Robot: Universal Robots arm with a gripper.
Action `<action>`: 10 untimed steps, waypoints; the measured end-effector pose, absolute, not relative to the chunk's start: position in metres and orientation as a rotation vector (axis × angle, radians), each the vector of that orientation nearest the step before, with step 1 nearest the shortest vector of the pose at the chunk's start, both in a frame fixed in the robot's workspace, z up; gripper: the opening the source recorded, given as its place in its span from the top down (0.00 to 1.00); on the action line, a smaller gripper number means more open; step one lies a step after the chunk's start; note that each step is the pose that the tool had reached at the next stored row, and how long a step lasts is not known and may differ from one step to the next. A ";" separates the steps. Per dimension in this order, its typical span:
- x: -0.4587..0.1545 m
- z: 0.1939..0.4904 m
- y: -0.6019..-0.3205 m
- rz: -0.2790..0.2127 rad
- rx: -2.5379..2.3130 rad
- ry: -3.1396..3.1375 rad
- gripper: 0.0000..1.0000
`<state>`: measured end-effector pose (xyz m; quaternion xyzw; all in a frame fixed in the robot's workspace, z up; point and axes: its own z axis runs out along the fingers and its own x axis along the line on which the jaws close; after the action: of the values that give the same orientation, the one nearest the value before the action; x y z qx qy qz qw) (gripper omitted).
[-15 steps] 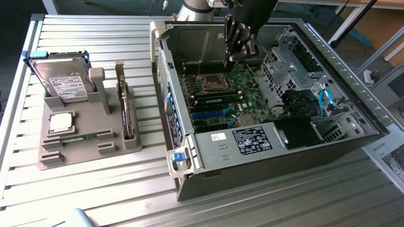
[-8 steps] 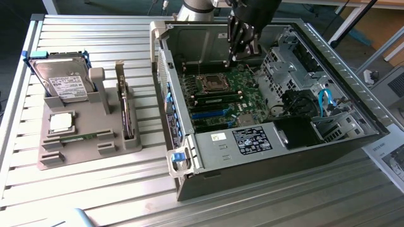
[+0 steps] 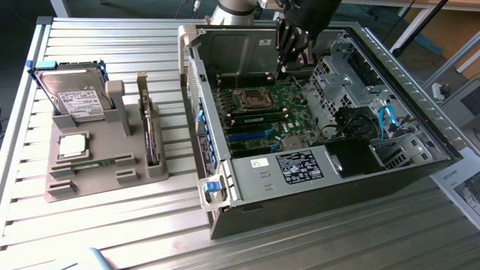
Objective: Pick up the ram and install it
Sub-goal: 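Press down the ram until it locks into place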
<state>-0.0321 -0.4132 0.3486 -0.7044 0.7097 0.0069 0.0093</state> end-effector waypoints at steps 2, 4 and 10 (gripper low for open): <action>-0.032 0.349 -0.413 0.022 -2.200 2.217 0.90; -0.032 0.349 -0.413 0.021 -2.200 2.217 0.90; -0.032 0.349 -0.413 0.022 -2.200 2.217 0.90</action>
<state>-0.0321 -0.4132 0.3486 -0.7044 0.7097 0.0069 0.0093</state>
